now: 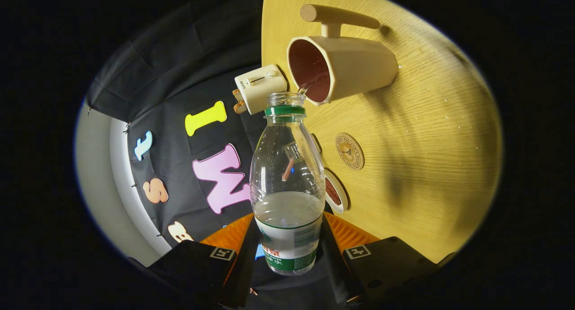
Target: Take the bottle from table, then pour the juice into the cup, finally place the bottle on the coaster
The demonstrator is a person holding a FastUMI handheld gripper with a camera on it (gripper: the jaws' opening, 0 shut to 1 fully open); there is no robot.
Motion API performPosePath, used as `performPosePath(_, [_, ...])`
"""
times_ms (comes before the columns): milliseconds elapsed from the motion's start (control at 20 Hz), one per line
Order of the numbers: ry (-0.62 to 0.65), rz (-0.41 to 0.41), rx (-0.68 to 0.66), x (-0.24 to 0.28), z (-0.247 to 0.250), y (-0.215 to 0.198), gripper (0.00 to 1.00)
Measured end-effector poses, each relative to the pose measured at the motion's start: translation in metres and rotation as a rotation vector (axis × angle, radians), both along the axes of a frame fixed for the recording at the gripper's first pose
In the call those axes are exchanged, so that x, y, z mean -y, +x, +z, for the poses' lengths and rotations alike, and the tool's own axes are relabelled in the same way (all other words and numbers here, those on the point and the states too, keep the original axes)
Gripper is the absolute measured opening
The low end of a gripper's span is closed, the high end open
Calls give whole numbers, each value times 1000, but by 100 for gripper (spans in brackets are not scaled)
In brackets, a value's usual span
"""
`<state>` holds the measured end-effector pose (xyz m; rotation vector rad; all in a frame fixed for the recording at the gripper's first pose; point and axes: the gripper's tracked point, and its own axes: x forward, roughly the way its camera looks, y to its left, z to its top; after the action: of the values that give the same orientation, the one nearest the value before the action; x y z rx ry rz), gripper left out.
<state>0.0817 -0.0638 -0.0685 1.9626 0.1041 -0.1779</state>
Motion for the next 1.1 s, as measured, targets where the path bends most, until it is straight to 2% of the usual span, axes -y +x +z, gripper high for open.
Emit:
performPosePath(500, [69,-27,14,13,4,5,73])
performPosePath(1100, [210,-85,45,34,22,11,73])
